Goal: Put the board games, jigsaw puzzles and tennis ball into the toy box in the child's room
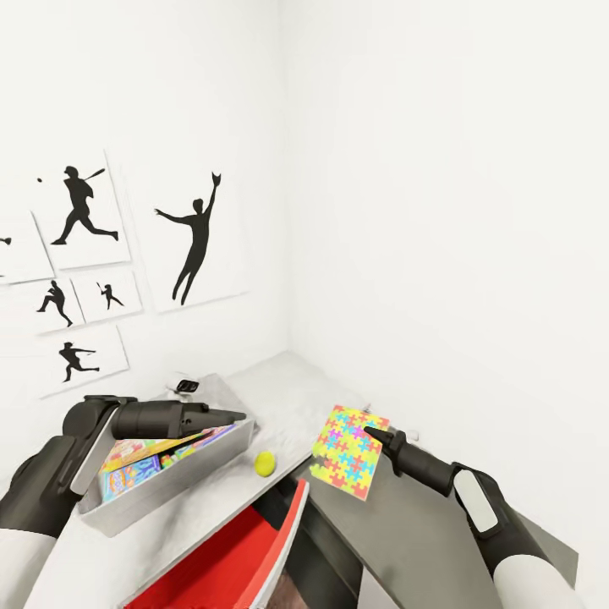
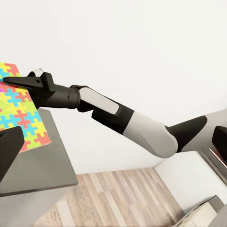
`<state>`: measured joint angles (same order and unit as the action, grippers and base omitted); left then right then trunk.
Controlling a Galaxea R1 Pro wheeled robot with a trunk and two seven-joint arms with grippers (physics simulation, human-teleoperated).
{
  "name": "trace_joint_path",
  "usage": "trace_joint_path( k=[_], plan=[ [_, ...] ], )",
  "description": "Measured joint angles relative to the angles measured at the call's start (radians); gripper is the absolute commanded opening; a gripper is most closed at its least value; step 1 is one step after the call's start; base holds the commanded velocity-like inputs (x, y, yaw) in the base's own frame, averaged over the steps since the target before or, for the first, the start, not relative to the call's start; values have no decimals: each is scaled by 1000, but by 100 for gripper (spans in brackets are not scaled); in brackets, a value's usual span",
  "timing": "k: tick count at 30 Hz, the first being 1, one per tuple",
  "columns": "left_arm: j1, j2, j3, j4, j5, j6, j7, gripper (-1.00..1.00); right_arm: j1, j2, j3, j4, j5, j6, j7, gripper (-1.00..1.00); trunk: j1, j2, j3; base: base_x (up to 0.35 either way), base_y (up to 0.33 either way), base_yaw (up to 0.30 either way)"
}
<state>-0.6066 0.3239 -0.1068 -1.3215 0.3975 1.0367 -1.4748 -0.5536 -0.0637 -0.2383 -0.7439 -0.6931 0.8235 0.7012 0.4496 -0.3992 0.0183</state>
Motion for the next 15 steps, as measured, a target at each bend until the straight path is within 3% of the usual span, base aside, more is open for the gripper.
trace_joint_path(
  k=[15],
  plan=[
    [1,1,1,0,2,0,-3,100,0,1,6,0,0,0,0,-100,0,0,0,0,0,291]
  ],
)
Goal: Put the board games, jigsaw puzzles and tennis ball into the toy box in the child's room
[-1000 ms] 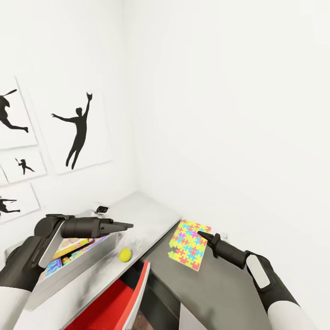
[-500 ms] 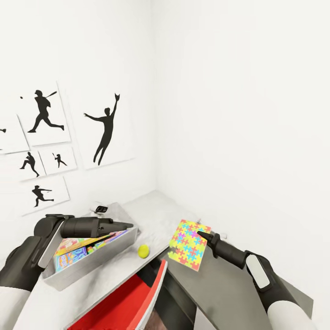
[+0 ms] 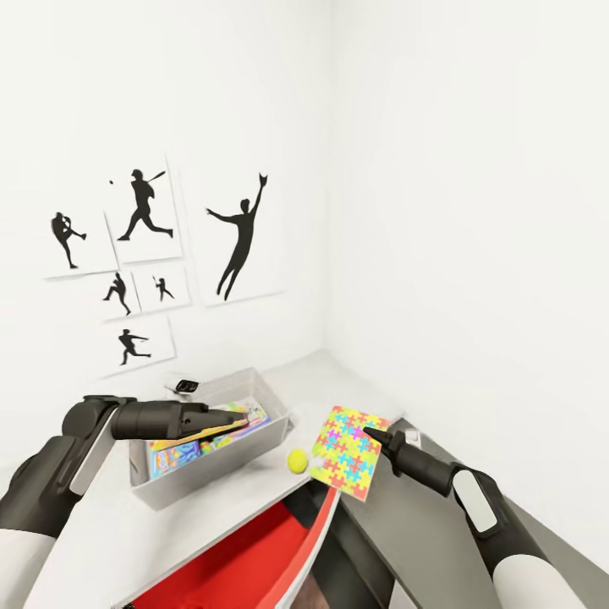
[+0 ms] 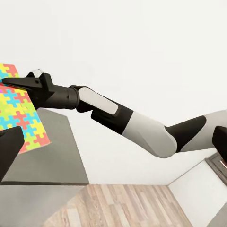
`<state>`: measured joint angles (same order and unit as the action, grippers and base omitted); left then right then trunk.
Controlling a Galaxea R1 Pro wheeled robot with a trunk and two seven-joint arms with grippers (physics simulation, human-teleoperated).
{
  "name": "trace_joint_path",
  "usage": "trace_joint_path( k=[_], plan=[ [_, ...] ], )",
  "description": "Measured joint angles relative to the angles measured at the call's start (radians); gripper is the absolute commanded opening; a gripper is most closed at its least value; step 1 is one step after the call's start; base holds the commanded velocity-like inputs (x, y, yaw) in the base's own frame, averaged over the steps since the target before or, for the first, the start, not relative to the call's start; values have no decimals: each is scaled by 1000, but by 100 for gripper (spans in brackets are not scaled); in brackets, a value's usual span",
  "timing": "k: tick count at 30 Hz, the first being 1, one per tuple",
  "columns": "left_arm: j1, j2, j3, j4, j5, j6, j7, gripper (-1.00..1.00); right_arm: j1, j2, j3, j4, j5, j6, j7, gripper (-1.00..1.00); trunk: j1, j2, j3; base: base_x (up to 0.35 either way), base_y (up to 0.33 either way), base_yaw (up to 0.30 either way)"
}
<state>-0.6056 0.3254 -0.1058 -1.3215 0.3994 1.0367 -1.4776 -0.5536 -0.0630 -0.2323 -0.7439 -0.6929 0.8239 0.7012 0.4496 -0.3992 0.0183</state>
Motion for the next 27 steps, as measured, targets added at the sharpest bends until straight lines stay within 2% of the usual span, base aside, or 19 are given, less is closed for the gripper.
trace_joint_path(
  k=[27],
  plan=[
    [2,1,0,0,0,0,0,100,0,1,2,0,0,0,0,-100,0,0,0,0,0,291]
  ],
)
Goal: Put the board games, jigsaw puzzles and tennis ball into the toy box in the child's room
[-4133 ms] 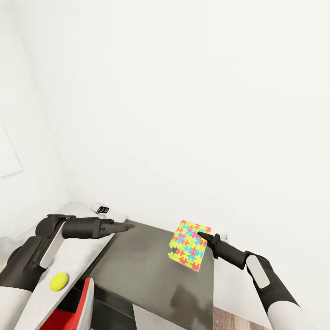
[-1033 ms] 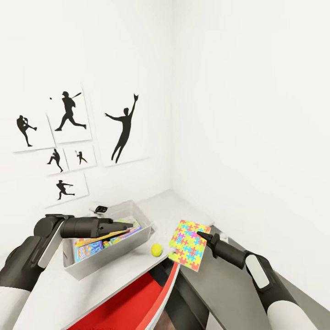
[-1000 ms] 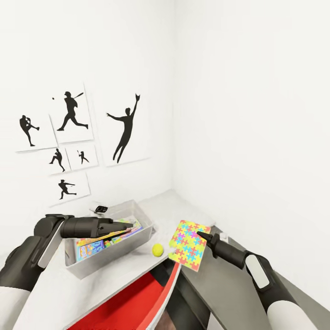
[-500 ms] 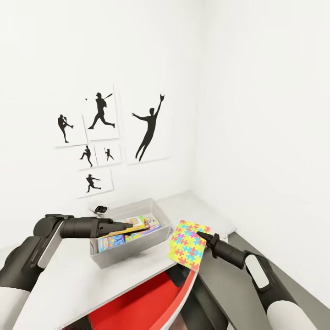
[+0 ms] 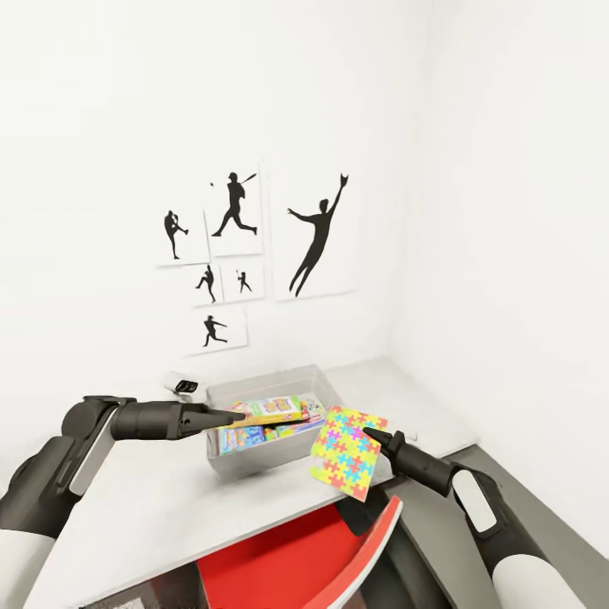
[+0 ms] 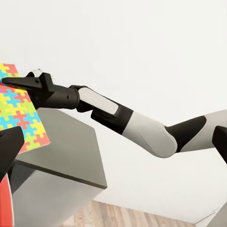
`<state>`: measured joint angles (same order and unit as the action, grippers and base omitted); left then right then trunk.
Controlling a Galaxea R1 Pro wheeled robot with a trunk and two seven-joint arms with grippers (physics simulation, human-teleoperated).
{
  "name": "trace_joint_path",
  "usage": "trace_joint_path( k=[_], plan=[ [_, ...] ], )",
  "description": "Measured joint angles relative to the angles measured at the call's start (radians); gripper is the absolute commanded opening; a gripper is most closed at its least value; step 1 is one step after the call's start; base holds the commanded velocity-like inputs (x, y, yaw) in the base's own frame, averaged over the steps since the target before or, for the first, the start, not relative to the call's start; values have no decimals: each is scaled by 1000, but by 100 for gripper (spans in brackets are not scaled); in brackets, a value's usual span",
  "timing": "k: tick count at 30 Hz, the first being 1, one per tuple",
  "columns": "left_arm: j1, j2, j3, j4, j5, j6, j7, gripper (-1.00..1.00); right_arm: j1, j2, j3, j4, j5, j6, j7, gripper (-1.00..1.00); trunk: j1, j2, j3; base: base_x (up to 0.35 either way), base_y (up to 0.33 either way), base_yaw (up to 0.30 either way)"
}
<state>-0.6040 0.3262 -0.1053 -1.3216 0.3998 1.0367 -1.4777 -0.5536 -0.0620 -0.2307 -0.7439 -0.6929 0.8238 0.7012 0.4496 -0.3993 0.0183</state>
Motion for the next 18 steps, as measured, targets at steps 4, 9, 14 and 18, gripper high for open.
trace_joint_path(
  k=[4,9,14,18],
  plan=[
    [0,0,0,0,0,0,0,100,0,0,0,0,0,-1,0,-100,0,0,0,13,5,291],
    [0,0,0,0,0,0,0,100,0,-1,0,0,0,0,0,-100,0,0,0,146,91,187],
    [1,2,1,0,-1,-1,-2,100,0,1,1,-41,-4,3,1,-100,0,0,0,121,51,42],
    [5,8,7,2,-6,-7,-16,100,-5,8,-5,-73,1,0,-1,-100,0,0,0,17,6,5]
  ],
)
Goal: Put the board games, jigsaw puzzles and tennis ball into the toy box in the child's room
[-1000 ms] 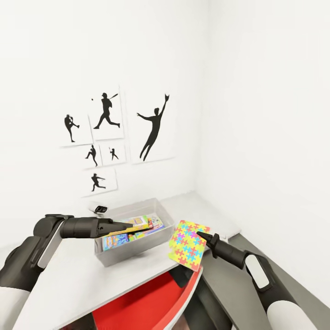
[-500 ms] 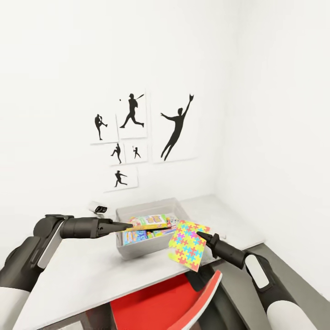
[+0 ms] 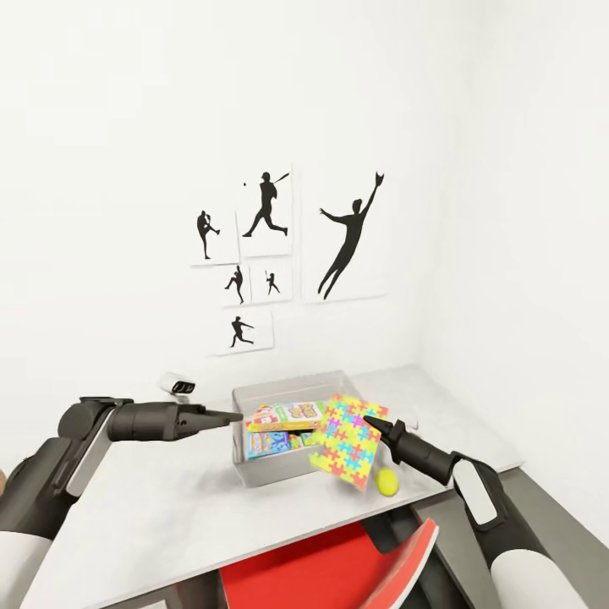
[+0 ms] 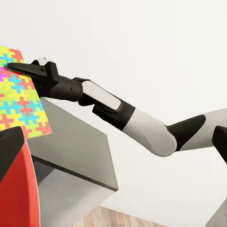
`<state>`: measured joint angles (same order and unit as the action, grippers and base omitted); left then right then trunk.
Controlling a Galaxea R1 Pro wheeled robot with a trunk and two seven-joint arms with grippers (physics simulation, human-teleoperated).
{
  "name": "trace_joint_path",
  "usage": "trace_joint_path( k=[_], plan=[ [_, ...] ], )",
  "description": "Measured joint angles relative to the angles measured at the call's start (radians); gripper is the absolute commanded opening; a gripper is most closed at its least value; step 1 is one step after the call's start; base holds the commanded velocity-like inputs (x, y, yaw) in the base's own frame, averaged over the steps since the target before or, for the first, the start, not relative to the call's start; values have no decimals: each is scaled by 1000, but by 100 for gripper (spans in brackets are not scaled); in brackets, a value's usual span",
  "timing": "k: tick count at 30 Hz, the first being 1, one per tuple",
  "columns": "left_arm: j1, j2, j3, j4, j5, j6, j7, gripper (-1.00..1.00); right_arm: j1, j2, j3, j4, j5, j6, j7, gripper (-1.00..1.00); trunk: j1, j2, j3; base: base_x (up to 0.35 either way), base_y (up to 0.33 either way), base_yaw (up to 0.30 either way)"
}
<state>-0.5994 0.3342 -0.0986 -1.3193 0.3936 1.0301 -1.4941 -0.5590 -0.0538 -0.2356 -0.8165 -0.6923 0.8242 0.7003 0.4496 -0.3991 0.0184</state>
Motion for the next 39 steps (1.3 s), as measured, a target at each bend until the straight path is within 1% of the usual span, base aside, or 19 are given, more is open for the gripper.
trace_joint_path(
  k=[1,5,10,14,26,31,39],
  plan=[
    [0,-2,2,0,0,-2,1,100,-3,4,-6,1,1,0,0,-100,0,0,0,0,0,0],
    [-1,-3,1,0,0,-2,1,100,-3,4,-6,3,2,-1,0,-100,0,0,0,0,0,0],
    [-1,5,12,0,0,-2,4,100,0,-13,-7,-4,0,-1,2,-100,0,0,0,0,0,0],
    [-1,5,14,1,0,-2,4,100,1,-17,-8,-9,-1,-1,6,-100,0,0,0,0,0,0],
    [-1,6,15,1,0,-2,4,100,2,-17,-7,-12,0,-1,3,-100,0,0,0,1,0,0],
    [-1,6,15,1,-1,-2,4,100,2,-17,-6,-12,0,-1,3,-100,0,0,0,95,36,7],
    [-1,6,15,0,0,-2,4,100,2,-17,-6,-12,0,-1,3,-100,0,0,0,129,50,185]
  ],
)
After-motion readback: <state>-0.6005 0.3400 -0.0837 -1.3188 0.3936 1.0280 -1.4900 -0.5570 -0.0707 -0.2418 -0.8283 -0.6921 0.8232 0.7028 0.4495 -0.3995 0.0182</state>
